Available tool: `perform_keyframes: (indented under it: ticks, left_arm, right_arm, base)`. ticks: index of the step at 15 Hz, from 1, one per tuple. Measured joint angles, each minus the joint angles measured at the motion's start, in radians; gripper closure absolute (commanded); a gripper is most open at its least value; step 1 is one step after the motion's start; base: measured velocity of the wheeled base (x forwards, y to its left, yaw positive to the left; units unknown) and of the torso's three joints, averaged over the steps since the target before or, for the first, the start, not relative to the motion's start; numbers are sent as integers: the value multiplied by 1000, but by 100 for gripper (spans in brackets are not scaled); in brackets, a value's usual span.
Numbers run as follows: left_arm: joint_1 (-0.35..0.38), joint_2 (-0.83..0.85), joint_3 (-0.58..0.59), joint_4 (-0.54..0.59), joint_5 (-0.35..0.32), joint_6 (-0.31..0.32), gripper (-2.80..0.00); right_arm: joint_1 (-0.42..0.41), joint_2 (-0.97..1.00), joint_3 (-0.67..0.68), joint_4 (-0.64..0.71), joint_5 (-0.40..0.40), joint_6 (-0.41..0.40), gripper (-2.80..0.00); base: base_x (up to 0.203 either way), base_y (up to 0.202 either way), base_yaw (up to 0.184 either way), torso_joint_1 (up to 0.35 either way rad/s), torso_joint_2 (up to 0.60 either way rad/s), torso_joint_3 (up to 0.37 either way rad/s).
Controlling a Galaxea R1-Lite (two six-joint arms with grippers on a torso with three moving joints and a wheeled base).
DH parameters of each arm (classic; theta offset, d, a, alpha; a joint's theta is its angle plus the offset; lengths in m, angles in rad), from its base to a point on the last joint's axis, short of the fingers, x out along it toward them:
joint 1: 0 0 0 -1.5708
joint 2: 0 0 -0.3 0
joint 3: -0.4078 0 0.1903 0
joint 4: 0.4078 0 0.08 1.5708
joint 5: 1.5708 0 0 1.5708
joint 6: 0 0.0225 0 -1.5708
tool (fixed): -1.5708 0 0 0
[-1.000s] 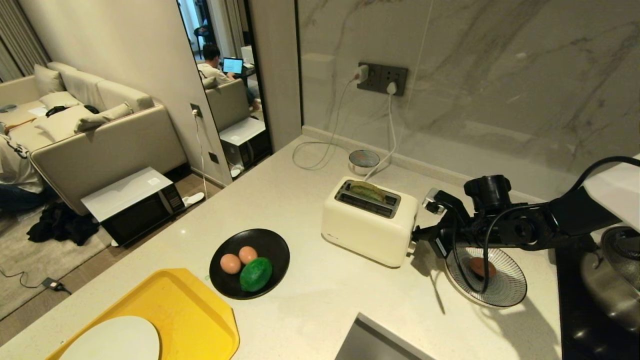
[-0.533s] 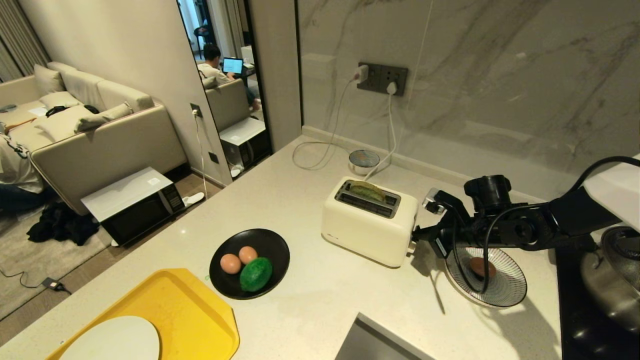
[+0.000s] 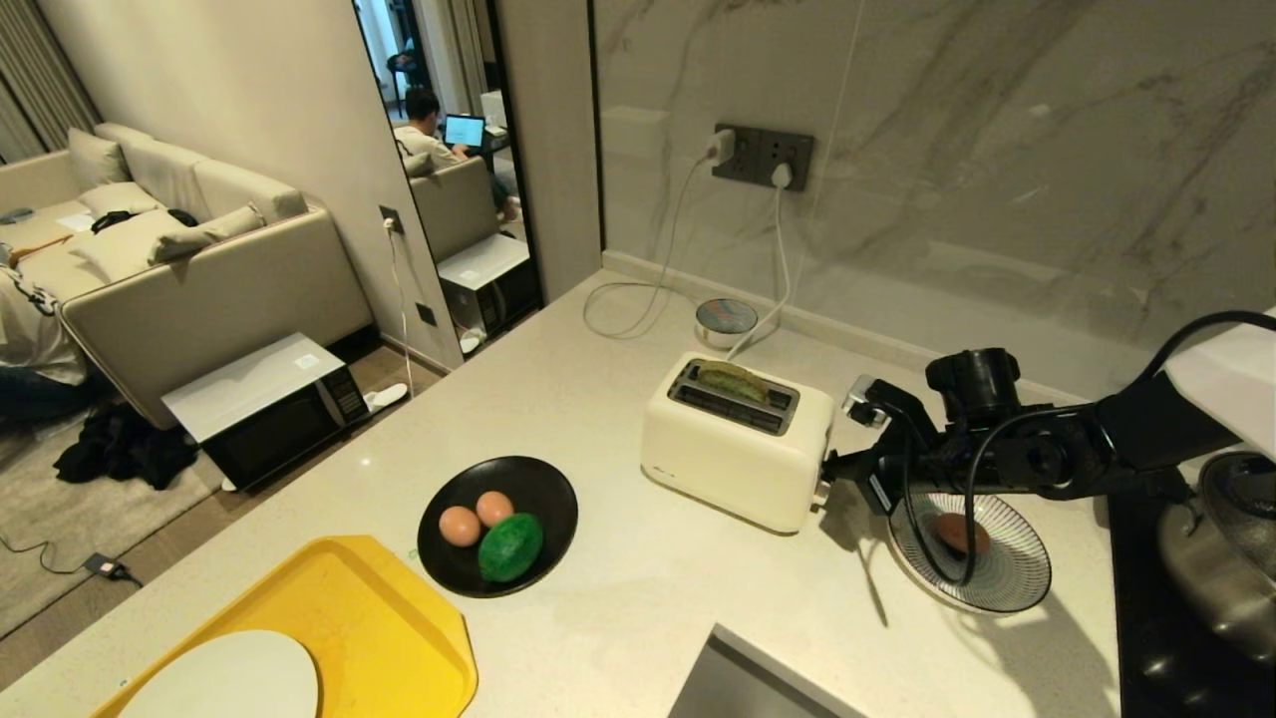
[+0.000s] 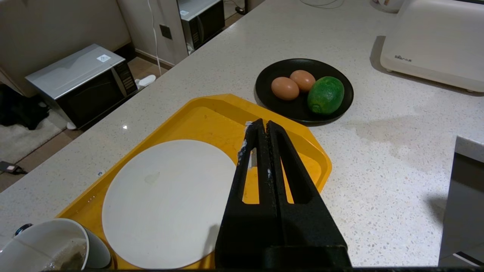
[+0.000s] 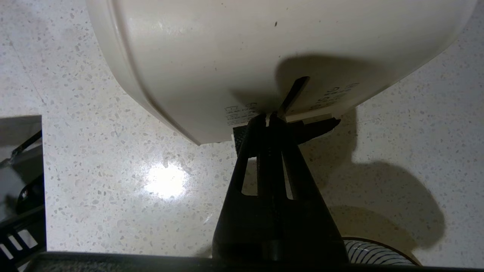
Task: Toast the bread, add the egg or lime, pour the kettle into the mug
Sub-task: Use a bread toaster
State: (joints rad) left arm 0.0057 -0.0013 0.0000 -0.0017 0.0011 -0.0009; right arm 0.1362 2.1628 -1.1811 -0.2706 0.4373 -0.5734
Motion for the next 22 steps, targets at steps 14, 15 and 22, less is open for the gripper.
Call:
perform_keyframes:
  ticks: [14, 15, 22]
  left_arm:
    - [0, 0, 0, 1, 0, 0, 0]
    - [0, 0, 0, 0, 0, 0, 0]
    - [0, 0, 0, 0, 0, 1, 0]
  right_arm:
    - [0, -8, 4, 0, -1, -7, 0]
    - [0, -8, 5, 2, -2, -7, 0]
    - [0, -15, 22, 3, -2, -8, 0]
  base:
    - [0, 0, 0, 0, 0, 0]
    - [0, 0, 0, 0, 0, 0]
    - [0, 0, 0, 0, 0, 0]
